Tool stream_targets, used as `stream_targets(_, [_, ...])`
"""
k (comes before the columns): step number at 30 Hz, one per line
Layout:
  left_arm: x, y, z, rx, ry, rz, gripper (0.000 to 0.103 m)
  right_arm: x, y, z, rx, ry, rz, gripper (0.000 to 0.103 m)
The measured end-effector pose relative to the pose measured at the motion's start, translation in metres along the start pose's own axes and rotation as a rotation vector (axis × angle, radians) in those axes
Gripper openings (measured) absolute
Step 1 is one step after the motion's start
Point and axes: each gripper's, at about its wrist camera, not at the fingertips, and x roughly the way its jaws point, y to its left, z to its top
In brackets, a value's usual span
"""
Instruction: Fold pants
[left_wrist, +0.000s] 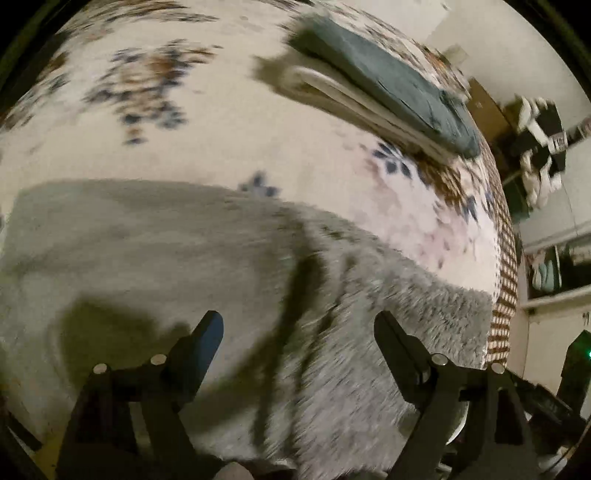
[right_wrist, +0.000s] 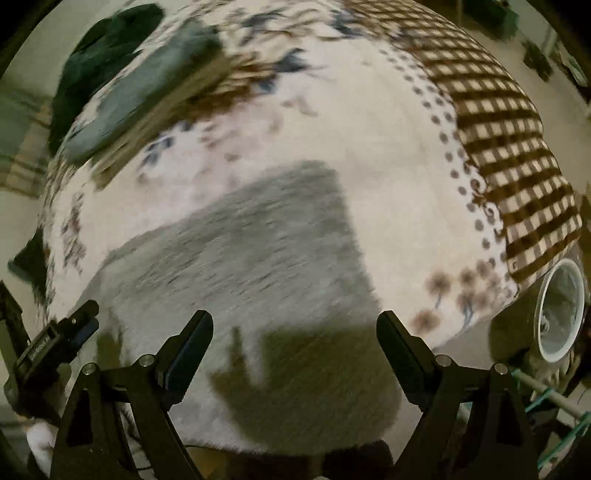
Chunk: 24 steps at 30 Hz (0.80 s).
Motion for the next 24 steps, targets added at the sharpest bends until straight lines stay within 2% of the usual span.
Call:
stream_targets(3, [-0.012,0.034,-0.012,-0.08,0.004,0.058,0.083,0.0,0.031,-0.023,-0.054,0.042,0.063,0.092])
stream_targets(6, [-0.021,0.077,-0.026,-0.165,0.008,0.131,0.083,0.022,0.078,-0.05,-0.139,0.115,0.119,0.09])
stream_targets(7, [-0.022,0.092,-0.033,-0.198,0.014,0.158,0.083,0.03,0.089,-0.062,-0.164,0.129,0.13,0.077])
stream_targets(9, [-0.027,0.129,-0.046,-0.286,0.023,0.186,0.083,0.052,0.117,-0.083,-0.229,0.166,0.135,0.061])
stream_targets(10, [-0.029,0.144,-0.051,-0.325,0.017,0.192,0.083,0.069,0.131,-0.095,-0.27,0.211,0.115,0.061])
stream_targets(13, [-0.036,0.192,-0.067,-0.455,-0.067,0.181,0.083,0.097,0.148,-0.111,-0.268,0.293,0.074,0.063])
stream_targets(17, [-0.04,0.246,-0.079,-0.665,-0.184,0.076,0.083,0.08,0.144,-0.096,-0.159,0.248,0.163,0.063])
stream_targets(21, [-0.038,0.268,-0.071,-0.754,-0.294,0.001,0.083,0.065,0.141,-0.083,-0.164,0.199,0.123,0.063])
stream_targets(24, [-0.02,0.278,-0.053,-0.775,-0.306,0.0,0.083,0.067,0.137,-0.078,-0.166,0.204,0.081,0.063])
